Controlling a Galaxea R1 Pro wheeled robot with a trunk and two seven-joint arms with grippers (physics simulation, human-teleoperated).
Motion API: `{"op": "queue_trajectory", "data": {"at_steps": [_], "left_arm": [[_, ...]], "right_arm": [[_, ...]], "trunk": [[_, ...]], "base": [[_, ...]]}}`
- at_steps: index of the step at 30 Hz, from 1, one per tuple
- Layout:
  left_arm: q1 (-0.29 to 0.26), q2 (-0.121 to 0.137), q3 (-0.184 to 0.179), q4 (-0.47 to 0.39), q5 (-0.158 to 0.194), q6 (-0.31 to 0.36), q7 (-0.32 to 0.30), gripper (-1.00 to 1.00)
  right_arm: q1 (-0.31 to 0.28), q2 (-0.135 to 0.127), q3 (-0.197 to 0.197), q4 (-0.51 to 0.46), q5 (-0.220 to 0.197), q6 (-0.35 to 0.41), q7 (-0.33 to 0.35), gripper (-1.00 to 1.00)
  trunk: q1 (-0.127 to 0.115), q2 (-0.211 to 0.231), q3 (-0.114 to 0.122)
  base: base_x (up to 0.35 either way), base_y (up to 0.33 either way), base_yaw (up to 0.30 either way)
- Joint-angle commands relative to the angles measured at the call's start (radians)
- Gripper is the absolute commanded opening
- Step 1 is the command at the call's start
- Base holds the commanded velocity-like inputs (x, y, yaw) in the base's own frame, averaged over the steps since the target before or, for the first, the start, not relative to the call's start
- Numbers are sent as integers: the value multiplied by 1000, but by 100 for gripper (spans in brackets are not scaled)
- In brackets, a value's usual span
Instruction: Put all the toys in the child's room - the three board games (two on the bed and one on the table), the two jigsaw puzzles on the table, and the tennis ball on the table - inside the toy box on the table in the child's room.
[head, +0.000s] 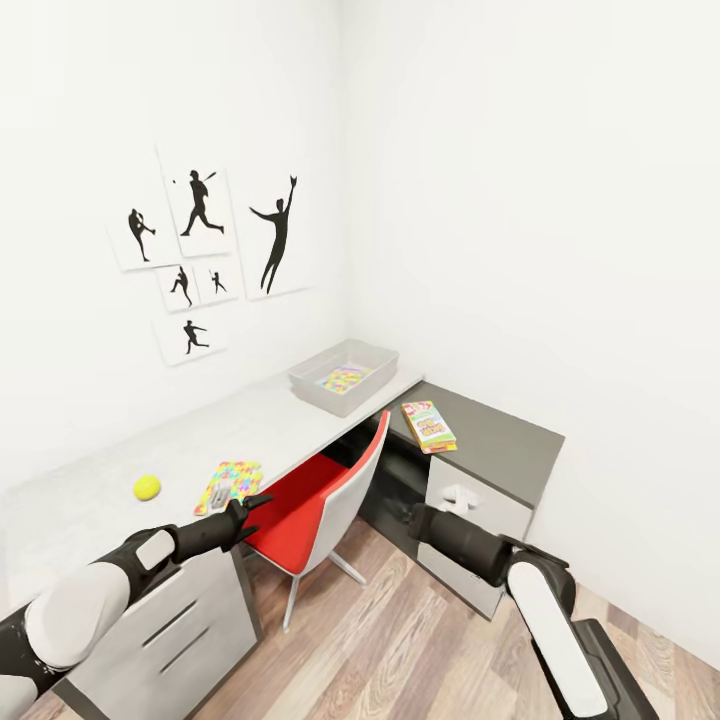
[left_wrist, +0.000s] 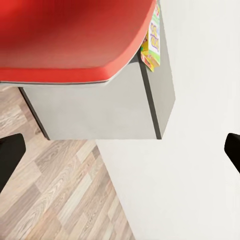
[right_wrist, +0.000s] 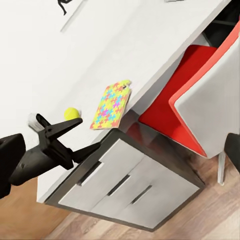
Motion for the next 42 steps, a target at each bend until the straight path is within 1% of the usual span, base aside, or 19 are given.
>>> {"op": "queue_trajectory", "data": {"at_steps": [1, 2, 3, 5, 8, 10, 21, 25, 31, 33, 35, 38, 42], "left_arm": [[-1, 2, 2, 0, 1, 7, -2, 100], [-1, 3, 2, 0, 1, 7, -2, 100], [-1, 10, 2, 0, 1, 7, -2, 100], [-1, 22, 3, 0, 2, 7, -2, 100], [-1, 36, 3, 0, 2, 7, -7, 100], [-1, 41, 3, 0, 2, 6, -9, 100], [-1, 46, 4, 0, 2, 1, -12, 100], [-1, 58, 4, 0, 2, 0, -13, 100], [-1, 66, 3, 0, 2, -1, -15, 100], [-1, 68, 3, 0, 2, -1, -37, 100], [-1, 70, 3, 0, 1, -2, -83, 100], [-1, 74, 4, -2, 1, -3, -130, 100], [-1, 76, 6, -5, 2, -4, -145, 100]], "right_arm": [[-1, -13, -12, 0, 4, 4, 39, 100], [0, -19, -18, 0, 4, 4, 55, 100], [0, -29, -33, 2, 4, 4, 92, 100], [0, -34, -46, 3, 4, 4, 115, 100], [-1, -38, -58, 4, 4, 4, 131, 100], [-1, -40, -62, 4, 4, 4, 135, 100], [0, -41, -64, 4, 4, 3, 138, 100], [0, -41, -64, 4, 5, 2, 138, 100], [-1, -41, -64, 5, 5, 2, 138, 100], [-1, -41, -64, 4, 5, 1, 138, 100], [-1, -41, -64, 4, 5, 1, 138, 100], [-1, -41, -64, 4, 5, 1, 138, 100], [-1, -41, -64, 4, 5, -1, 138, 100]], "trunk": [[4, -9, -5], [8, -16, -8], [12, -23, -11], [20, -37, -18], [20, -37, -18], [20, -37, -18], [62, -114, -52], [77, -142, -65], [100, -184, -84], [108, -198, -90], [116, -212, -96], [127, -233, -105], [142, -261, -118]], "base": [[0, 0, 0], [0, 0, 0], [0, 0, 0], [0, 0, 0], [0, 0, 0], [0, 0, 0], [0, 0, 0], [0, 0, 0], [0, 0, 0], [0, 0, 0], [0, 0, 0], [0, 0, 0], [0, 0, 0]]}}
